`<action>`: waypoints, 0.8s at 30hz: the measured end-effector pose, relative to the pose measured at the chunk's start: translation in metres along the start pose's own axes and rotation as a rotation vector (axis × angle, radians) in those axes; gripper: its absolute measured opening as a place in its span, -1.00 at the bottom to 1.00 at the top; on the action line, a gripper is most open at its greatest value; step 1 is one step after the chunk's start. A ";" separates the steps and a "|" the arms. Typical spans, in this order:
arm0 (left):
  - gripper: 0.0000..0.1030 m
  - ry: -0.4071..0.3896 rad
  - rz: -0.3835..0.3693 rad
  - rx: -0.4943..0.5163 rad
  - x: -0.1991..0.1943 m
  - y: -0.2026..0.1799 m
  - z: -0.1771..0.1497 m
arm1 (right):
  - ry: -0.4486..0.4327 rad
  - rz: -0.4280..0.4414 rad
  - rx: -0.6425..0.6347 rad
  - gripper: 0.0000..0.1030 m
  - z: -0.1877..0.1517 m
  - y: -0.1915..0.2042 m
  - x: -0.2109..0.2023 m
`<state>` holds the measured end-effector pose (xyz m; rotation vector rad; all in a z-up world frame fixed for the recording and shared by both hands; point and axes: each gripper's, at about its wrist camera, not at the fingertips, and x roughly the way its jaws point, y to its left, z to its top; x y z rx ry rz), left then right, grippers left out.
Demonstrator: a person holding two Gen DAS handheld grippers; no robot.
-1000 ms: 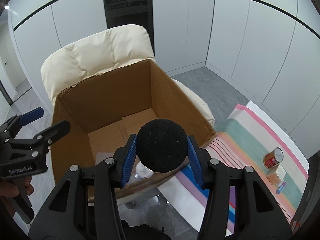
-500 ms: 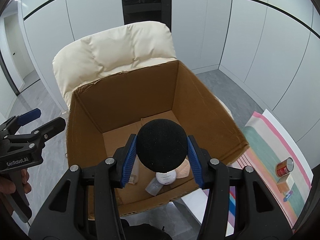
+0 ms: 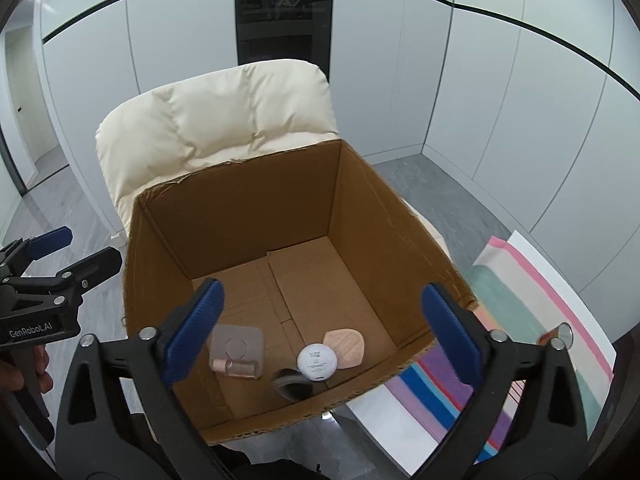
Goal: Organize objects
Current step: 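Open both tools to drop the bottle and sponge into the cardboard box, then move both tools back over the table toward the remaining items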
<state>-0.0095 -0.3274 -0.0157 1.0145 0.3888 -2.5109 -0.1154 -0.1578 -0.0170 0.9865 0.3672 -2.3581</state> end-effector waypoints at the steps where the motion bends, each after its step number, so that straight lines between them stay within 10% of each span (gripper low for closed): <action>1: 1.00 0.000 -0.002 0.005 0.001 -0.003 0.000 | 0.002 -0.004 0.004 0.98 -0.001 -0.003 0.000; 24: 1.00 0.011 -0.106 0.108 0.014 -0.098 0.004 | 0.001 -0.093 0.115 1.00 -0.030 -0.086 -0.027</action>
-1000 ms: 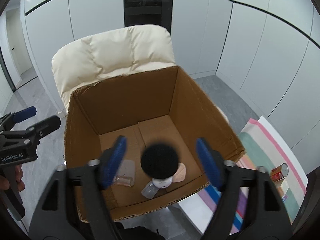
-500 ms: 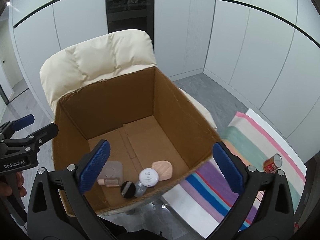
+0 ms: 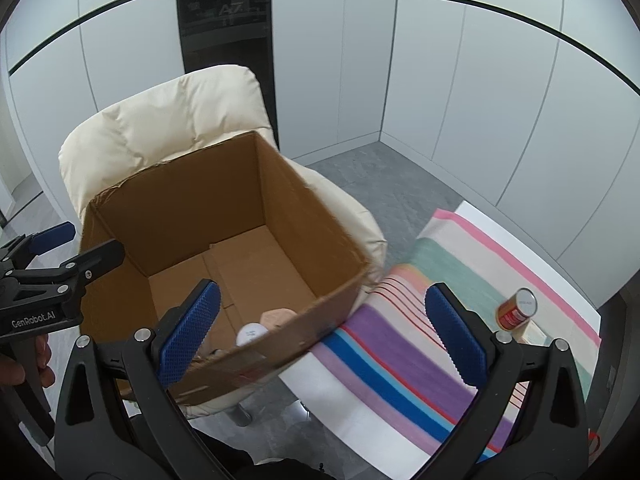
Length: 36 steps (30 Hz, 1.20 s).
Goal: Organize objects
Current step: 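Move both tools back over the table toward the remaining items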
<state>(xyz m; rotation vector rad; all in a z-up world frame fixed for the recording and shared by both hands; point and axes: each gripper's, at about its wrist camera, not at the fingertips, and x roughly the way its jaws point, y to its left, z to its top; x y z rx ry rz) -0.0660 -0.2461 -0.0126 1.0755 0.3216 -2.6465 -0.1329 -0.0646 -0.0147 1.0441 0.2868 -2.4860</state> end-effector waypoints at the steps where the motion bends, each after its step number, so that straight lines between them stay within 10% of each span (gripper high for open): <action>1: 1.00 0.001 -0.006 0.005 0.001 -0.005 0.000 | 0.000 -0.004 0.005 1.00 0.000 -0.003 -0.001; 36: 1.00 0.029 -0.232 0.249 0.019 -0.204 -0.011 | -0.003 -0.227 0.269 1.00 -0.072 -0.189 -0.072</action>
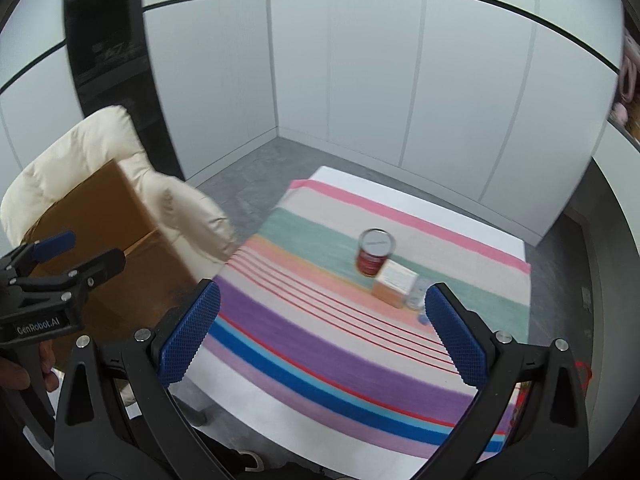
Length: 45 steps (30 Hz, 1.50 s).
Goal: Organize objects
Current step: 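Move both tools back over the table toward the remaining items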
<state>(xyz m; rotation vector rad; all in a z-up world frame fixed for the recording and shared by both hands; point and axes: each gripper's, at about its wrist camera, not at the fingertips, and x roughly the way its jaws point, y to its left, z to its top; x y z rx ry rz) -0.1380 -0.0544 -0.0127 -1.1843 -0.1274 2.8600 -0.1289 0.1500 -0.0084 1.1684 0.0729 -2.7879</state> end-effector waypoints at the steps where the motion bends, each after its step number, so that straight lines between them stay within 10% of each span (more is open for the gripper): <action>1: 1.00 0.000 -0.008 0.012 0.001 -0.007 0.000 | 0.001 -0.006 0.014 1.00 -0.001 -0.008 -0.002; 34: 1.00 0.122 -0.182 0.187 0.059 -0.160 -0.020 | 0.079 -0.183 0.211 1.00 -0.063 -0.158 -0.015; 45: 0.78 0.191 -0.191 0.237 0.132 -0.191 -0.039 | 0.165 -0.160 0.187 0.57 -0.081 -0.174 0.051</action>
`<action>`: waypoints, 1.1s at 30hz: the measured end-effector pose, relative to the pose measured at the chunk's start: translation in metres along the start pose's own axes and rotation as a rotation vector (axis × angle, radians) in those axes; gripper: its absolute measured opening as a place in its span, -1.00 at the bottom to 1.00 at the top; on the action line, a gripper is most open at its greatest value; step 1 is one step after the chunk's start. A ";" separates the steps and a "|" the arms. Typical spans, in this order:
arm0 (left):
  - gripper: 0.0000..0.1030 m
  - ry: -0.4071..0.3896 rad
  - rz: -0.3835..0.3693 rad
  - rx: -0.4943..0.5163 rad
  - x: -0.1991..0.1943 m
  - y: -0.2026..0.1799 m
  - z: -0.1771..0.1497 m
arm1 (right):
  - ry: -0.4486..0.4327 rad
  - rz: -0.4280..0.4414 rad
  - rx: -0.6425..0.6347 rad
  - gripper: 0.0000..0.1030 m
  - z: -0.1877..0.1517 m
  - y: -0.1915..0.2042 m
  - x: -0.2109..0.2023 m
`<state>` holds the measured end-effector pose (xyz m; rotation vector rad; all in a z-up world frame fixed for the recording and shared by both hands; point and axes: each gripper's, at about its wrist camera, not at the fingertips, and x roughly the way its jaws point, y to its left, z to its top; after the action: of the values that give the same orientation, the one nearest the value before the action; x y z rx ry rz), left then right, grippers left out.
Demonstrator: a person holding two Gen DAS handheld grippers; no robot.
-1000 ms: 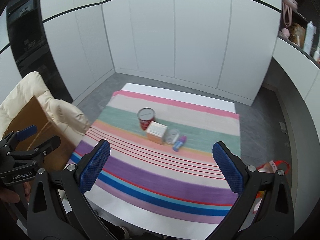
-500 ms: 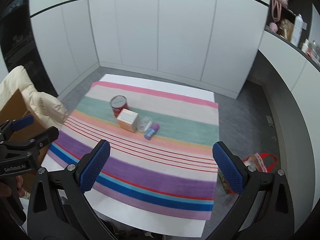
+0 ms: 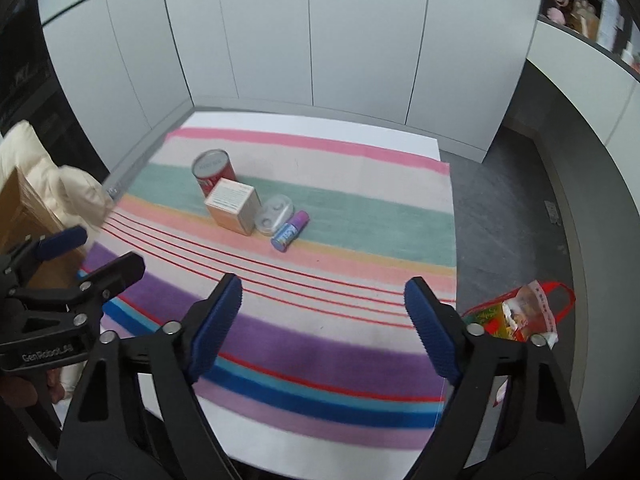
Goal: Organize objects
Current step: 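Move both tools back over the table toward the remaining items, then grasp the white cardboard box with the left tool while the right tool grasps the blue-capped tube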
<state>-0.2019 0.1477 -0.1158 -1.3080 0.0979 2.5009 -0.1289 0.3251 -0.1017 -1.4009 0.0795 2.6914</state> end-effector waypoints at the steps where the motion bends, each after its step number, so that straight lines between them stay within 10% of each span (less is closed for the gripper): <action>1: 0.70 0.007 -0.003 0.001 0.008 0.000 0.002 | 0.003 -0.002 -0.013 0.51 0.001 0.000 0.008; 17: 0.25 0.064 -0.029 0.045 0.127 -0.012 0.030 | 0.107 0.045 0.037 0.29 0.006 -0.003 0.123; 33: 0.03 0.025 -0.005 0.038 0.119 0.015 0.024 | 0.105 0.084 0.027 0.16 0.013 0.028 0.174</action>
<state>-0.2886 0.1678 -0.1998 -1.3235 0.1469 2.4664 -0.2421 0.3103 -0.2362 -1.5648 0.1875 2.6697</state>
